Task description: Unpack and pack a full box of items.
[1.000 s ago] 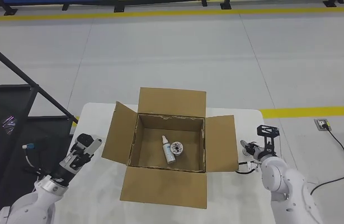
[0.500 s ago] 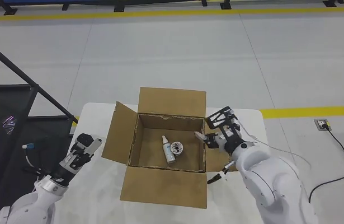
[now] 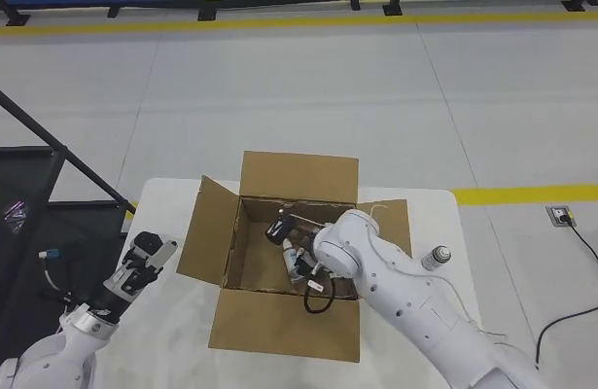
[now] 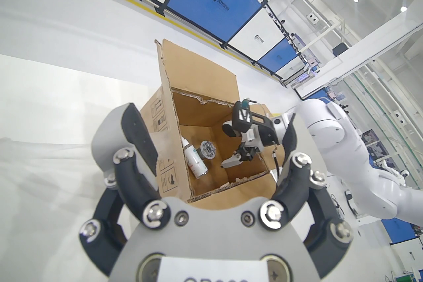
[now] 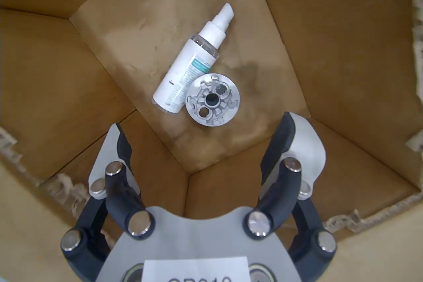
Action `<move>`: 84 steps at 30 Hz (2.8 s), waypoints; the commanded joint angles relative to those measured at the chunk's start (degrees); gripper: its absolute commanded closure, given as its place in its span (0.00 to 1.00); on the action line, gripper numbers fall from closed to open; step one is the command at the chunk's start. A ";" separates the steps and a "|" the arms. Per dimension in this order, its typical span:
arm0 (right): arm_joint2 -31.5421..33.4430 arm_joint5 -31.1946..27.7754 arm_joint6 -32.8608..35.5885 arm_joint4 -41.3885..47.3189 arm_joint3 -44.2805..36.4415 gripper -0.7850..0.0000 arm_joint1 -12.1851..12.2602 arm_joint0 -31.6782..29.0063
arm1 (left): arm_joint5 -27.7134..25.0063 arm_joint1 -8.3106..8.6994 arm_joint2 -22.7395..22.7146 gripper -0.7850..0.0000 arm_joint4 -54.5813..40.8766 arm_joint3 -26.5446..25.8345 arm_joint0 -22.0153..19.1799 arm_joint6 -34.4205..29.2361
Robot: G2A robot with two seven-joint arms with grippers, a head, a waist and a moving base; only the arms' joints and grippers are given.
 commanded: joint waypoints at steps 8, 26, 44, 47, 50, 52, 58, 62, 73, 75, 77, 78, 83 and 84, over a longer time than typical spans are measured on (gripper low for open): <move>-4.88 2.11 -6.67 1.54 15.16 0.00 -4.59 4.00 | 0.00 0.00 0.00 0.00 0.00 0.00 0.00 0.00; -6.09 -3.32 -10.49 5.13 28.59 1.00 -9.52 9.33 | 0.00 0.00 0.00 0.00 0.00 0.00 0.00 0.00; 11.22 -4.04 2.75 -0.17 -13.69 1.00 0.42 -2.63 | 0.00 0.00 0.00 0.00 0.00 0.00 0.00 0.00; 18.54 -2.80 6.99 -3.64 -32.07 1.00 3.27 -12.54 | 0.00 0.00 0.00 0.00 0.00 0.00 0.00 0.00; 25.81 -0.39 9.11 -7.91 -47.33 1.00 5.23 -21.70 | 0.00 0.00 0.00 0.00 0.00 0.00 0.00 0.00; 30.38 2.80 9.07 -11.49 -55.74 1.00 6.10 -27.46 | 0.00 0.00 0.00 0.00 0.00 0.00 0.00 0.00; 43.74 12.13 5.29 -17.75 -72.19 1.00 7.50 -45.01 | 0.00 0.00 0.00 0.00 0.00 0.00 0.00 0.00; 51.55 14.02 0.83 -12.17 -73.06 1.00 7.78 -54.72 | 0.00 0.00 0.00 0.00 0.00 0.00 0.00 0.00; 66.36 12.35 -8.27 4.48 -63.32 1.00 8.29 -68.45 | 0.00 0.00 0.00 0.00 0.00 0.00 0.00 0.00; 67.38 11.61 -10.24 6.06 -61.46 1.00 8.41 -68.58 | 0.00 0.00 0.00 0.00 0.00 0.00 0.00 0.00; 67.63 11.73 -11.84 6.55 -59.20 1.00 8.53 -67.95 | 0.00 0.00 0.00 0.00 0.00 0.00 0.00 0.00; 67.41 12.04 -13.01 7.07 -58.08 1.00 8.54 -67.24 | 0.00 0.00 0.00 0.00 0.00 0.00 0.00 0.00; 64.42 14.09 -12.97 5.40 -49.75 1.00 8.93 -60.94 | 0.00 0.00 0.00 0.00 0.00 0.00 0.00 0.00; 63.92 14.37 -12.43 5.32 -47.78 1.00 9.03 -59.52 | 0.00 0.00 0.00 0.00 0.00 0.00 0.00 0.00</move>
